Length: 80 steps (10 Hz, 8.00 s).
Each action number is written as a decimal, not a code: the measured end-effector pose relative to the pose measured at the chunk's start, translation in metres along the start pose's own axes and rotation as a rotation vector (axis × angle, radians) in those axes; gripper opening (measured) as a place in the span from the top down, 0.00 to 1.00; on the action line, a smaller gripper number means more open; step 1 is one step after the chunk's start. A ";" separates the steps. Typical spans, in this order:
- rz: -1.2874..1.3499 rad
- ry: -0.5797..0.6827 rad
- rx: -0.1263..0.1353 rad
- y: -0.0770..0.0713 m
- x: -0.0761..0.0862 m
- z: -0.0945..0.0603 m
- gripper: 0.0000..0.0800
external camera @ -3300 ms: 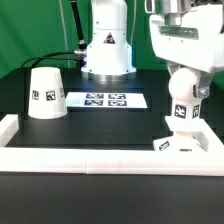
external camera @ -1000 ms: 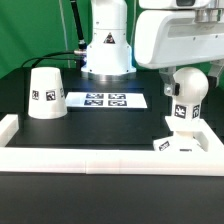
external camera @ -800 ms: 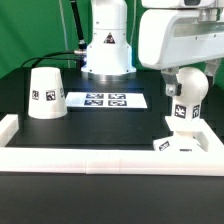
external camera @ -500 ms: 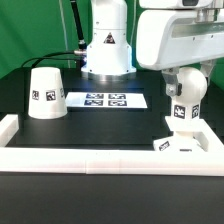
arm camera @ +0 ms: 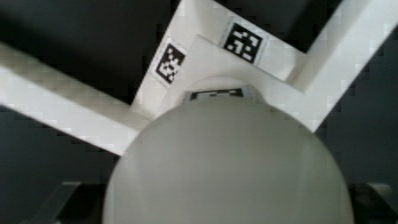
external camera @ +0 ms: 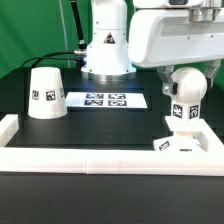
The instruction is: Assemble lamp
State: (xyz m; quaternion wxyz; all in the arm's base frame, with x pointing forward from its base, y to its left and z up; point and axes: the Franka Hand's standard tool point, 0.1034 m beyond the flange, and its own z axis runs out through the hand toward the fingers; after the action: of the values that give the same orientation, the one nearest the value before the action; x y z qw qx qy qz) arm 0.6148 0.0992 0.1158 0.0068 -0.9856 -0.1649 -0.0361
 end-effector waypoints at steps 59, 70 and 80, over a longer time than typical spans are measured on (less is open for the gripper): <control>0.970 0.004 0.061 0.102 -0.142 -0.046 0.13; 1.003 -0.030 0.031 0.149 -0.225 -0.029 0.13; 0.970 -0.036 -0.025 0.138 -0.262 0.009 0.13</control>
Offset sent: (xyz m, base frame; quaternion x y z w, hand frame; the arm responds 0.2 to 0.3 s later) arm 0.0000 0.0000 0.0000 0.0000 0.0000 0.1296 0.9916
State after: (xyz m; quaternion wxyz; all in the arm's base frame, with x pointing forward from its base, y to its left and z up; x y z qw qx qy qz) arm 0.4129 -0.1161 0.0869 0.0082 -0.9493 0.3139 -0.0135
